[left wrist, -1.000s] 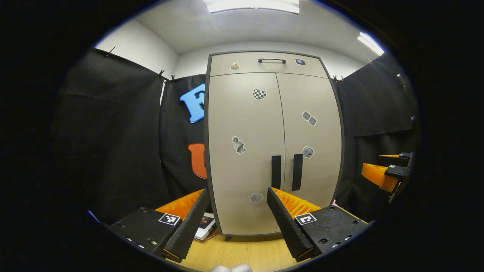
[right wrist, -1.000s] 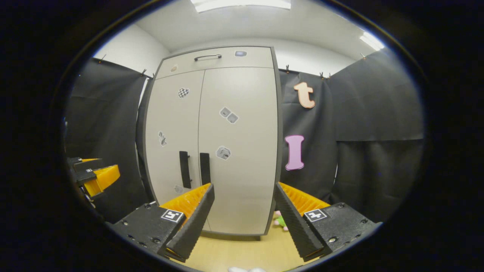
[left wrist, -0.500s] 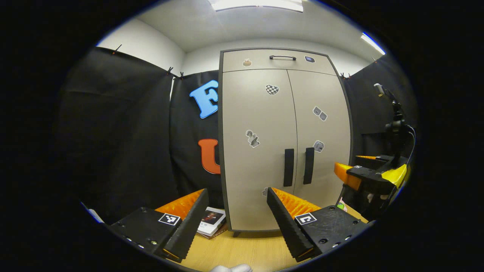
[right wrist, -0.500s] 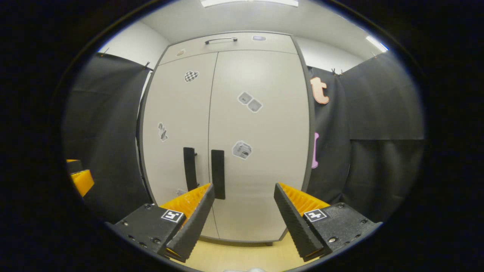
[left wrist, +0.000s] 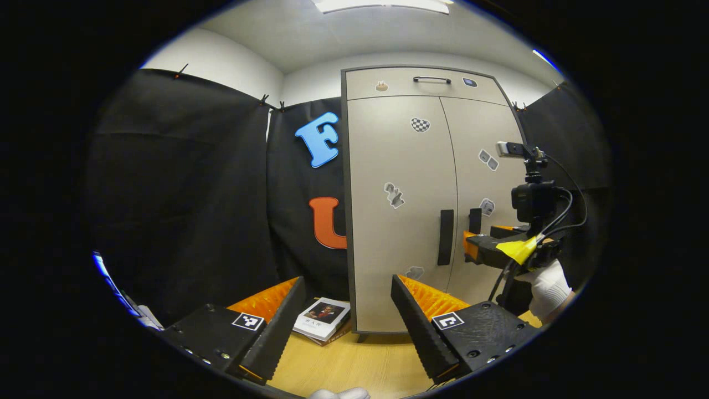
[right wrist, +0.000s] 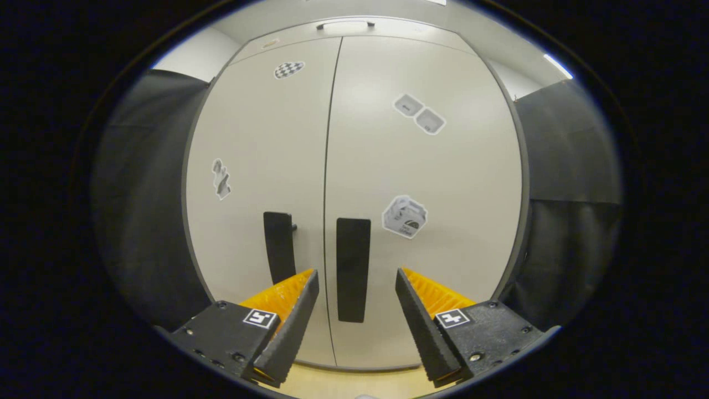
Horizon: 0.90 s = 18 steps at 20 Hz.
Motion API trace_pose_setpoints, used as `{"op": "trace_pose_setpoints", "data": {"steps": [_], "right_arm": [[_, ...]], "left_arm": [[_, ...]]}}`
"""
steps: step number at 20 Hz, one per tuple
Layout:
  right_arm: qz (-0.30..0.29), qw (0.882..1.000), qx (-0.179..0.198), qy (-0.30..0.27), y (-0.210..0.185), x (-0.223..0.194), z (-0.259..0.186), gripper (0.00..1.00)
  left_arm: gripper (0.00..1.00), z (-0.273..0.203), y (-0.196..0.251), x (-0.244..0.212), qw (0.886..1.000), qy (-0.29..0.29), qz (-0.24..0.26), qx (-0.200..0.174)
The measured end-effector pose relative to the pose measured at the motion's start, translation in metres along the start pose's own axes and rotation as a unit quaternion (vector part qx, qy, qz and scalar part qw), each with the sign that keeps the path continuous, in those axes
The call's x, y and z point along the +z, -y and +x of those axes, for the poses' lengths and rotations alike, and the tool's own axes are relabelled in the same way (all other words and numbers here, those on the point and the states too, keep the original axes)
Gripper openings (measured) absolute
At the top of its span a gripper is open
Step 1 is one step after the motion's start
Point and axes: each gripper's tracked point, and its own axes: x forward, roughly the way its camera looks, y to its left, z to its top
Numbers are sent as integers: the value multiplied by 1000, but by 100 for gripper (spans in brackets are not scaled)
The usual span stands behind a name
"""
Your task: Open the right door of the double-door shoe cabinet with the right hand, and open the left door with the left hand.
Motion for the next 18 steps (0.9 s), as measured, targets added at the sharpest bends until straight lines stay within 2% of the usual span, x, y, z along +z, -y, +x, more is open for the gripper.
{"op": "trace_pose_setpoints", "data": {"steps": [4,5,6,10,18], "right_arm": [[-1,1000,-7,-24,-2,-9,18,75],[2,1000,-6,-28,-3,-12,21,67],[4,999,-4,-32,-5,-14,23,66],[10,999,-12,-40,-3,-18,28,39],[11,999,7,-42,-1,-19,17,32]], "left_arm": [[94,-2,-3,-7,1000,-7,-5,4],[94,-3,-4,-10,1000,-8,-8,4],[94,-3,-5,-13,1000,-11,-10,5],[94,-1,-6,-19,1000,-16,-16,7],[94,-1,-8,-23,1000,-14,-26,7]]}}
